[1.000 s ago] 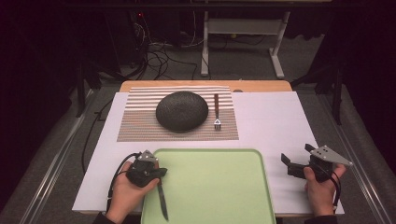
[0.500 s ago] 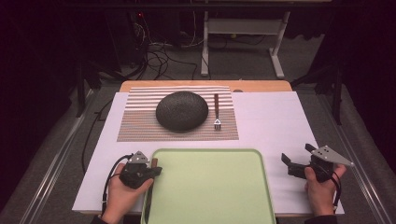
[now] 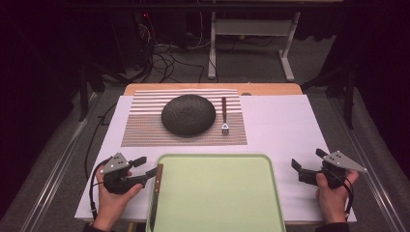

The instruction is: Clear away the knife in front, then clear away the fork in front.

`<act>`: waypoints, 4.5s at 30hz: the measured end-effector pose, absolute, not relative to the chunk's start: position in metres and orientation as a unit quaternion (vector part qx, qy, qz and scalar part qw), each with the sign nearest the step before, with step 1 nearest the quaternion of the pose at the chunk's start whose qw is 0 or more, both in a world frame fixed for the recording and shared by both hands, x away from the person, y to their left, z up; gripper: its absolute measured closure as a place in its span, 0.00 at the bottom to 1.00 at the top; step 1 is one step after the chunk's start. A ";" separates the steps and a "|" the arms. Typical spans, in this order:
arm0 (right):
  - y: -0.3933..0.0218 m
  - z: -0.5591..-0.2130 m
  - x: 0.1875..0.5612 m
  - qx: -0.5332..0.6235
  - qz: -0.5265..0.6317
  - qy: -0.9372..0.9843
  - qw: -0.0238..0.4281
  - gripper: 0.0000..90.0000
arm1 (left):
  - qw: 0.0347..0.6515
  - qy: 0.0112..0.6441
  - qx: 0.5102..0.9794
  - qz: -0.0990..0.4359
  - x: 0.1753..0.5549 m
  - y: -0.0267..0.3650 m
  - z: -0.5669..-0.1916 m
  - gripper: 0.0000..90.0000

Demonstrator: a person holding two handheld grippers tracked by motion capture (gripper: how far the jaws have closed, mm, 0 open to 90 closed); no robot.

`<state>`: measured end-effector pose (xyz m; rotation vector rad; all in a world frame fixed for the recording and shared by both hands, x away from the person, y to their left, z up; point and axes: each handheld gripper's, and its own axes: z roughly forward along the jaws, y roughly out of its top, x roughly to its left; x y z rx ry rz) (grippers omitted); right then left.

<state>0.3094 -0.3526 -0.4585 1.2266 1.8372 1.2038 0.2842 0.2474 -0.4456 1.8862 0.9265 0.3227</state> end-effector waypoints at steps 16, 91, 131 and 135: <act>-0.356 -0.456 0.306 0.458 0.468 0.689 0.310 0.00 | 0.524 0.403 0.732 0.164 0.284 0.287 -0.447 0.00; -0.225 -0.353 0.413 0.348 0.491 0.767 0.223 0.48 | 0.525 0.434 0.707 0.190 0.287 0.305 -0.468 0.00; -0.134 -0.434 0.512 0.337 0.318 0.875 0.139 1.00 | 0.520 0.428 0.714 0.190 0.287 0.303 -0.469 0.00; -0.129 -0.439 0.515 0.338 0.315 0.878 0.128 1.00 | 0.519 0.429 0.715 0.190 0.287 0.302 -0.469 0.00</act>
